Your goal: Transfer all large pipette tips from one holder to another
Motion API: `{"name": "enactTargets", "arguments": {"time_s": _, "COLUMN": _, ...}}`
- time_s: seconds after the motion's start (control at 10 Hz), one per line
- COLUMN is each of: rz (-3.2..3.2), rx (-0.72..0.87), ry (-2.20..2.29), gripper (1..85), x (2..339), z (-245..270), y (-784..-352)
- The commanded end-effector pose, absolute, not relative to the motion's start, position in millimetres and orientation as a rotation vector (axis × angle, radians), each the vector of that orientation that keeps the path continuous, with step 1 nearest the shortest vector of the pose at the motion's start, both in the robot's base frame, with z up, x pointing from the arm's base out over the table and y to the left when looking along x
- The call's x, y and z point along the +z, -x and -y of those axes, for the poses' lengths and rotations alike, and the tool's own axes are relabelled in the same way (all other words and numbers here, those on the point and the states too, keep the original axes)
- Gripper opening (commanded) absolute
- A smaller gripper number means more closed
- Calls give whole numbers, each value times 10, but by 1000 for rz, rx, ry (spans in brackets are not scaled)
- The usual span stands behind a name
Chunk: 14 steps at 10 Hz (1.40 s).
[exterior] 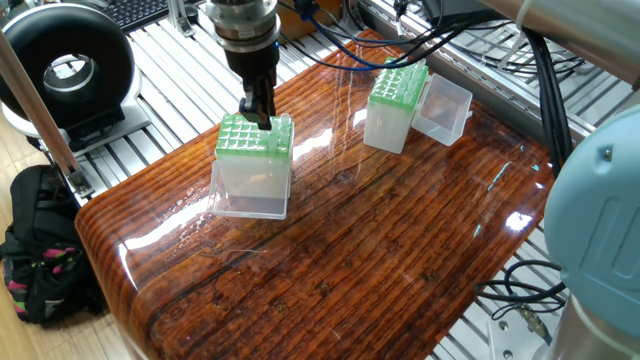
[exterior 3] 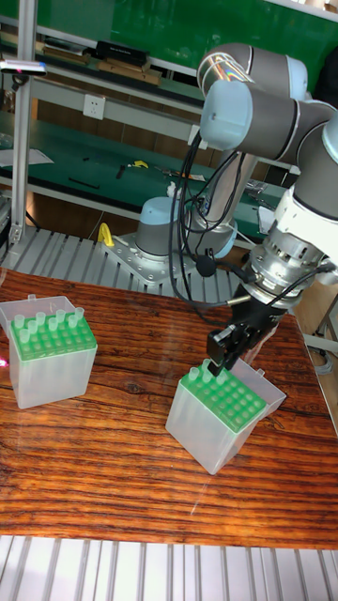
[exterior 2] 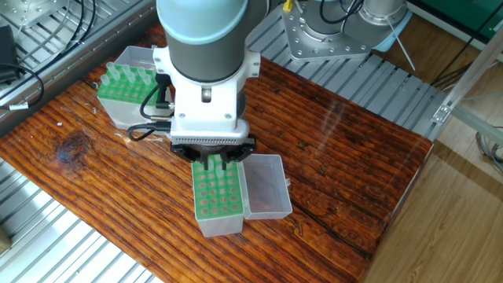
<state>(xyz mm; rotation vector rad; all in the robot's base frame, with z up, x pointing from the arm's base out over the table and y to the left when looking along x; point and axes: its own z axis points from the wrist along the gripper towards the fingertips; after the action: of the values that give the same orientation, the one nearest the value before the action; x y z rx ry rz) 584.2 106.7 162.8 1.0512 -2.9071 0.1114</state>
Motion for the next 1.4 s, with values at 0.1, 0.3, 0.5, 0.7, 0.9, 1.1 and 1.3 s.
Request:
{"name": "enactTargets", "arguments": {"time_s": 0.1, "rz": 2978, "rx": 152, "ry": -1016, "gripper": 340, "x": 1606, "z": -1065, "y": -6004}}
{"name": "enactTargets", "arguments": {"time_s": 0.3, "rz": 2968, "rx": 64, "ry": -977, "gripper": 340, "x": 1551, "z": -1183, "y": -5881}}
{"name": "enactTargets", "arguments": {"time_s": 0.5, "rz": 2981, "rx": 24, "ry": -958, "gripper": 340, "x": 1538, "z": -1267, "y": -5878}}
{"name": "enactTargets", "arguments": {"time_s": 0.7, "rz": 2998, "rx": 55, "ry": -941, "gripper": 337, "x": 1482, "z": -1305, "y": -5903}}
{"name": "enactTargets", "arguments": {"time_s": 0.9, "rz": 2998, "rx": 61, "ry": -947, "gripper": 330, "x": 1466, "z": -1283, "y": -5919}}
{"name": "enactTargets", "arguments": {"time_s": 1.1, "rz": 2982, "rx": 77, "ry": -982, "gripper": 327, "x": 1455, "z": -1251, "y": -5924}}
{"name": "enactTargets", "arguments": {"time_s": 1.3, "rz": 2960, "rx": 77, "ry": -1028, "gripper": 327, "x": 1443, "z": -1244, "y": -5905}}
